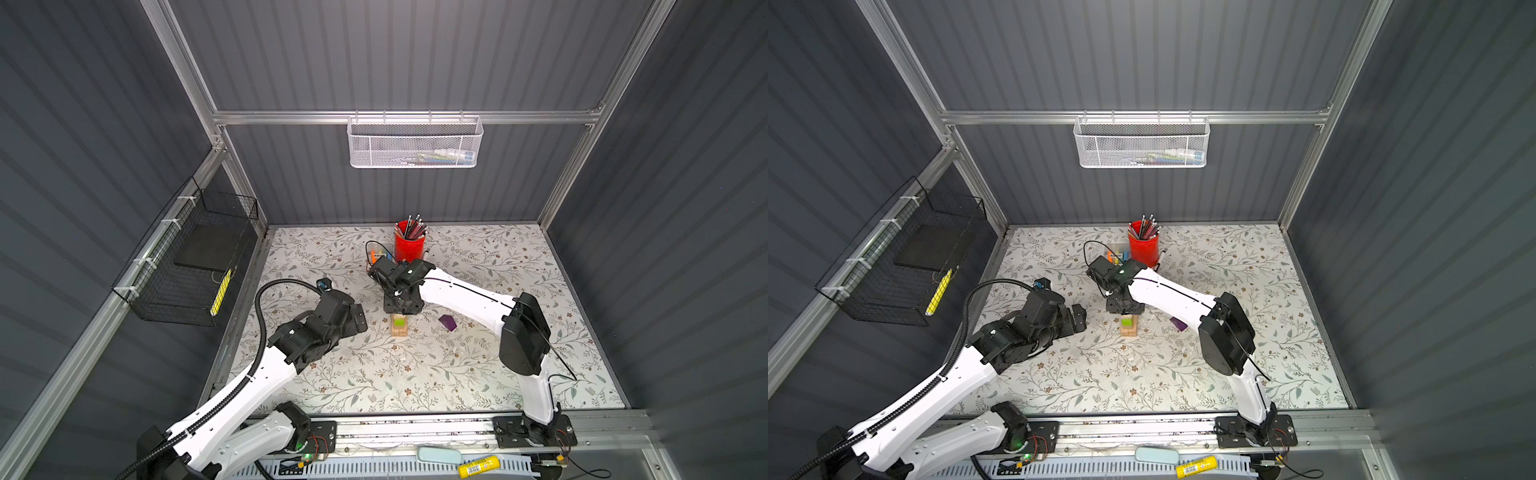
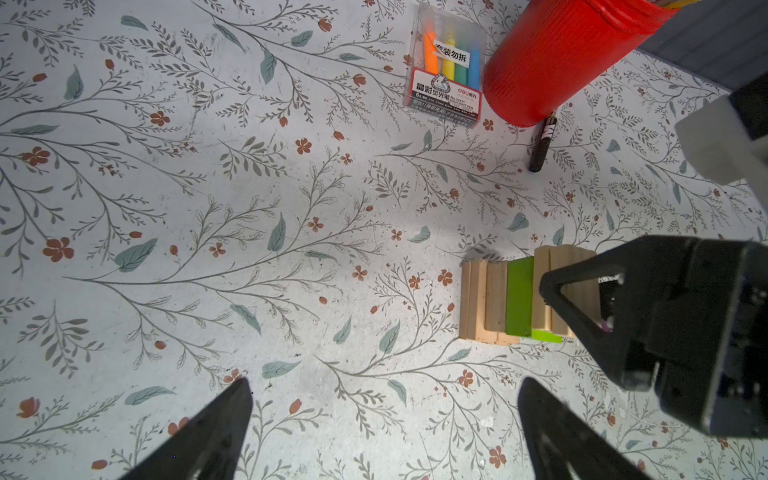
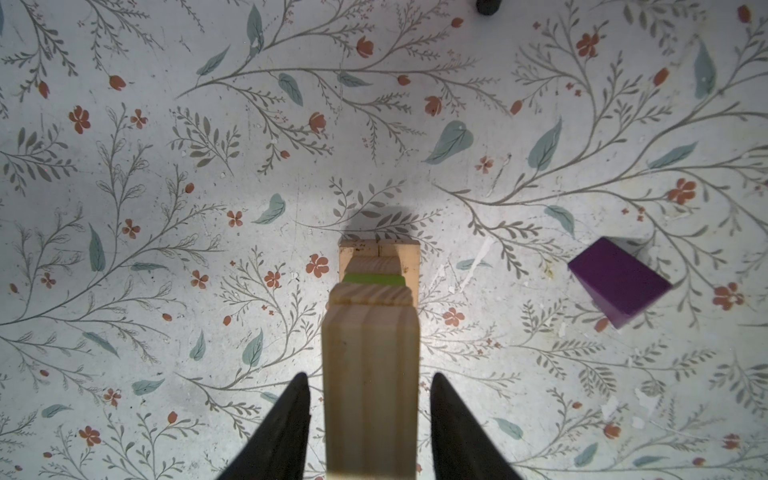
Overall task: Build the wood block tower
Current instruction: 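Lower the wooden block upright against the cluster with the right gripper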
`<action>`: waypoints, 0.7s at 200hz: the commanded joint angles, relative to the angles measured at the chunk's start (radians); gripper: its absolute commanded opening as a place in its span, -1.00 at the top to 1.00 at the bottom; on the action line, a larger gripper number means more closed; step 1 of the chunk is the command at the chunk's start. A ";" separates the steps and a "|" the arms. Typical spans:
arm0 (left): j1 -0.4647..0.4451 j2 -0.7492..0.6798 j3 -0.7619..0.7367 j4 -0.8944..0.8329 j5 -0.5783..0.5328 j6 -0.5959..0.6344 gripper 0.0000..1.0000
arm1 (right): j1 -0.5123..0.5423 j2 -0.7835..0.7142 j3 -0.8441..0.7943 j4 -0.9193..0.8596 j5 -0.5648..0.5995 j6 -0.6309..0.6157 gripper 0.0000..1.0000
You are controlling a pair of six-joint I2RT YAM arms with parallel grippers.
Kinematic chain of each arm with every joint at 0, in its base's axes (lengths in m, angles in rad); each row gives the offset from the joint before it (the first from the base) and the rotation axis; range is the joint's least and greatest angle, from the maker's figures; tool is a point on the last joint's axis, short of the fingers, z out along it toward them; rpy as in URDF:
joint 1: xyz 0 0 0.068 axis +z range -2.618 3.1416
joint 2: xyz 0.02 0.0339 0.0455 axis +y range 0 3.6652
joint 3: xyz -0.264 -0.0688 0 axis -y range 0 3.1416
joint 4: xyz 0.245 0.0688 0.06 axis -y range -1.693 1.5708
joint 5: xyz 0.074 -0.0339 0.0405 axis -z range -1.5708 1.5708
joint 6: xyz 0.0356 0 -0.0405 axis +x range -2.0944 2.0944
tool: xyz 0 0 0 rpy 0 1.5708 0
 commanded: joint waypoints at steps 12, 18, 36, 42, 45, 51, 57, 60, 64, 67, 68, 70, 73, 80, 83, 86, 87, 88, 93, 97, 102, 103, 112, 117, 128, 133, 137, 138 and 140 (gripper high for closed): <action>0.007 -0.013 -0.008 -0.029 -0.014 0.013 -0.99 | -0.007 0.032 0.017 -0.015 -0.002 0.010 0.05; 0.007 -0.015 -0.008 -0.029 -0.014 0.013 -0.99 | -0.008 0.033 0.017 -0.014 -0.004 0.009 0.05; 0.007 -0.016 -0.009 -0.029 -0.015 0.013 -1.00 | -0.011 0.038 0.020 -0.013 -0.004 0.010 0.06; 0.007 -0.015 -0.009 -0.029 -0.016 0.013 -0.99 | -0.011 0.039 0.021 -0.013 -0.005 0.008 0.07; 0.007 -0.015 -0.010 -0.029 -0.015 0.014 -1.00 | -0.010 0.040 0.021 -0.012 -0.007 0.008 0.07; 0.007 -0.014 -0.009 -0.029 -0.015 0.014 -1.00 | -0.012 0.044 0.023 -0.010 -0.009 0.006 0.07; 0.007 -0.015 -0.010 -0.029 -0.015 0.013 -0.99 | -0.013 0.045 0.024 -0.010 -0.011 0.006 0.07; 0.007 -0.013 -0.009 -0.029 -0.015 0.014 -1.00 | -0.012 0.047 0.025 -0.009 -0.011 0.006 0.07; 0.007 -0.012 -0.009 -0.029 -0.015 0.013 -0.99 | -0.012 0.047 0.026 -0.010 -0.011 0.007 0.07; 0.007 -0.012 -0.009 -0.028 -0.016 0.013 -0.99 | -0.011 0.049 0.026 -0.009 -0.011 0.006 0.08; 0.007 -0.011 -0.009 -0.028 -0.016 0.014 -0.99 | -0.011 0.050 0.026 -0.008 -0.011 0.006 0.08; 0.007 -0.011 -0.009 -0.028 -0.017 0.013 -1.00 | -0.011 0.050 0.026 -0.009 -0.011 0.006 0.08; 0.008 -0.011 -0.009 -0.028 -0.016 0.014 -0.99 | -0.012 0.051 0.027 -0.008 -0.012 0.007 0.08; 0.007 -0.009 -0.009 -0.028 -0.018 0.015 -0.99 | -0.012 0.053 0.028 -0.006 -0.013 0.005 0.09; 0.007 -0.008 -0.009 -0.028 -0.017 0.016 -0.99 | -0.013 0.054 0.029 -0.007 -0.011 0.005 0.09; 0.007 -0.009 -0.010 -0.028 -0.015 0.015 -0.99 | -0.013 0.055 0.030 -0.007 -0.011 0.005 0.10; 0.007 -0.008 -0.009 -0.028 -0.015 0.015 -0.99 | -0.013 0.056 0.031 -0.007 -0.011 0.004 0.10; 0.007 -0.007 -0.009 -0.028 -0.015 0.015 -1.00 | -0.013 0.056 0.031 -0.007 -0.011 0.004 0.10; 0.007 -0.006 -0.009 -0.028 -0.016 0.016 -0.99 | -0.012 0.058 0.032 -0.009 -0.009 0.004 0.11; 0.007 -0.006 -0.009 -0.028 -0.015 0.015 -1.00 | -0.012 0.059 0.033 -0.009 -0.007 0.003 0.13; 0.007 -0.005 -0.009 -0.028 -0.015 0.016 -0.99 | -0.012 0.059 0.034 -0.009 -0.005 0.004 0.15; 0.007 -0.005 -0.009 -0.027 -0.015 0.015 -0.99 | -0.012 0.059 0.034 -0.008 -0.004 0.004 0.16; 0.007 -0.005 -0.009 -0.026 -0.014 0.015 -0.99 | -0.012 0.062 0.035 -0.011 -0.004 0.001 0.17; 0.008 -0.003 -0.009 -0.026 -0.014 0.015 -0.99 | -0.014 0.063 0.037 -0.013 -0.003 0.002 0.18; 0.007 -0.003 -0.009 -0.026 -0.014 0.016 -0.99 | -0.013 0.067 0.041 -0.015 -0.003 0.001 0.20; 0.007 -0.003 -0.009 -0.026 -0.014 0.016 -1.00 | -0.014 0.067 0.042 -0.015 -0.002 0.000 0.21; 0.007 -0.003 -0.009 -0.026 -0.014 0.016 -0.99 | -0.014 0.068 0.043 -0.016 -0.002 0.001 0.22; 0.007 -0.003 -0.009 -0.026 -0.014 0.016 -0.99 | -0.014 0.069 0.043 -0.017 -0.001 0.000 0.22; 0.007 -0.003 -0.009 -0.026 -0.014 0.016 -1.00 | -0.013 0.070 0.044 -0.017 0.000 0.000 0.23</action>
